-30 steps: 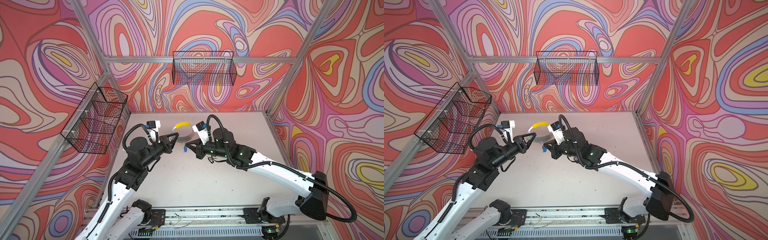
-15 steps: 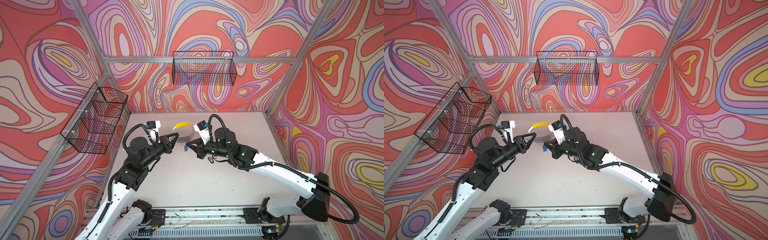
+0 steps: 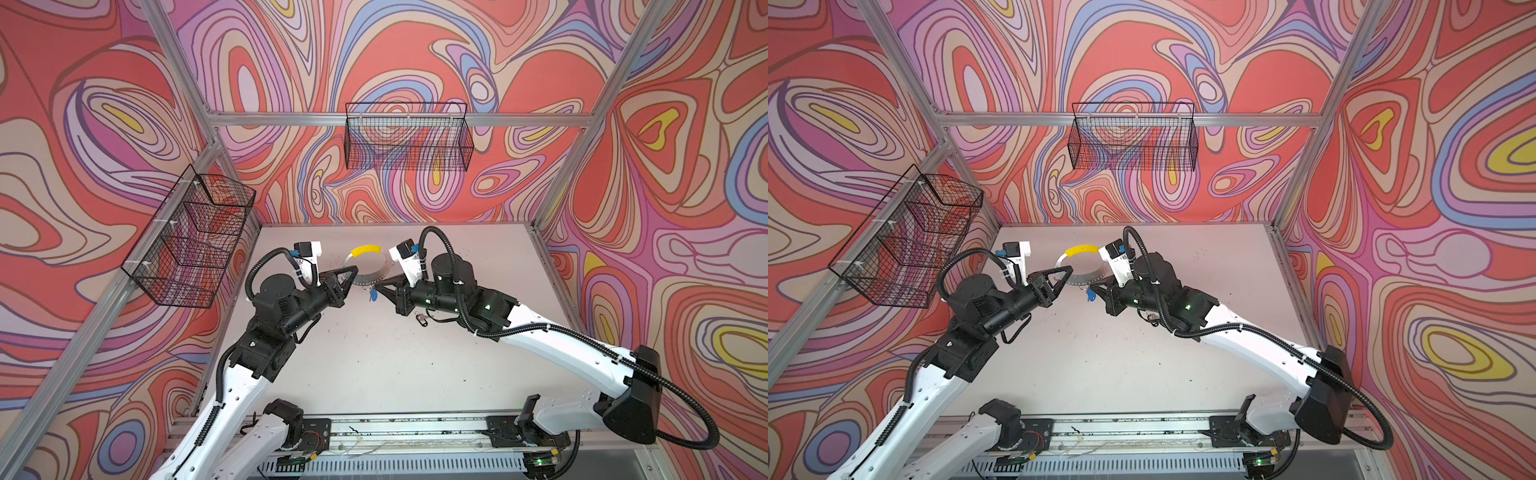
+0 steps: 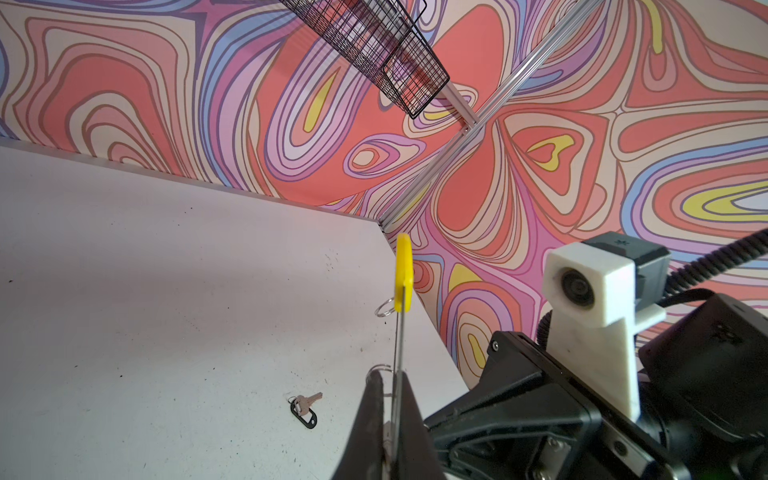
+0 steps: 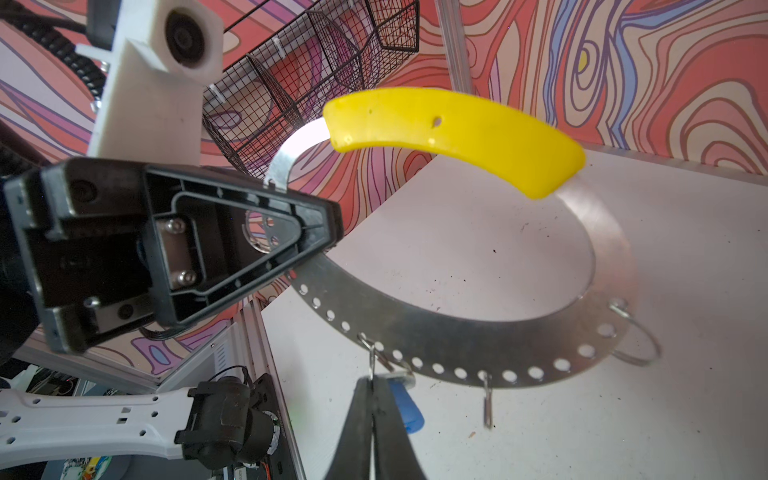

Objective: Put the keys on the keyring

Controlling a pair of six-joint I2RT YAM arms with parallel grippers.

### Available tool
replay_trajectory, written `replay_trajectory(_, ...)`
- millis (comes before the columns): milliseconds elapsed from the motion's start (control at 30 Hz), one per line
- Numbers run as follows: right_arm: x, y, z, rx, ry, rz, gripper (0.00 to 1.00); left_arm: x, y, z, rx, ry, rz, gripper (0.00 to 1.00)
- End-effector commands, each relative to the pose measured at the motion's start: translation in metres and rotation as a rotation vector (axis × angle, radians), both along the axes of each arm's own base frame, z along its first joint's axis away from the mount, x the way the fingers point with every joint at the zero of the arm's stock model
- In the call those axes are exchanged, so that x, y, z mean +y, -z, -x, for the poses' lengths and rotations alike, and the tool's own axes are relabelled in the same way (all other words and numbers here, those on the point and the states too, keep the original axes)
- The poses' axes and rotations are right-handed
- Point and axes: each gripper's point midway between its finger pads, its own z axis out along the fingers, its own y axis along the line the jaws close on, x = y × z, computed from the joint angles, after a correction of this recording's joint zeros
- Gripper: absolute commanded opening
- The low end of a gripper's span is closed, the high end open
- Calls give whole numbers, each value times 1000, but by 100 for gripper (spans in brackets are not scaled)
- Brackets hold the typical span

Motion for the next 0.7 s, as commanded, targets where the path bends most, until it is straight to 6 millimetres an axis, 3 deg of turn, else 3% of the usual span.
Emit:
replay_trajectory(0, 2, 0, -3, -2, -3, -3, 0, -2, -14, 5, -46, 18, 24, 0)
replay_trajectory(667, 2, 4, 17, 3, -87, -1, 0, 2, -6, -3, -9, -22, 17, 0)
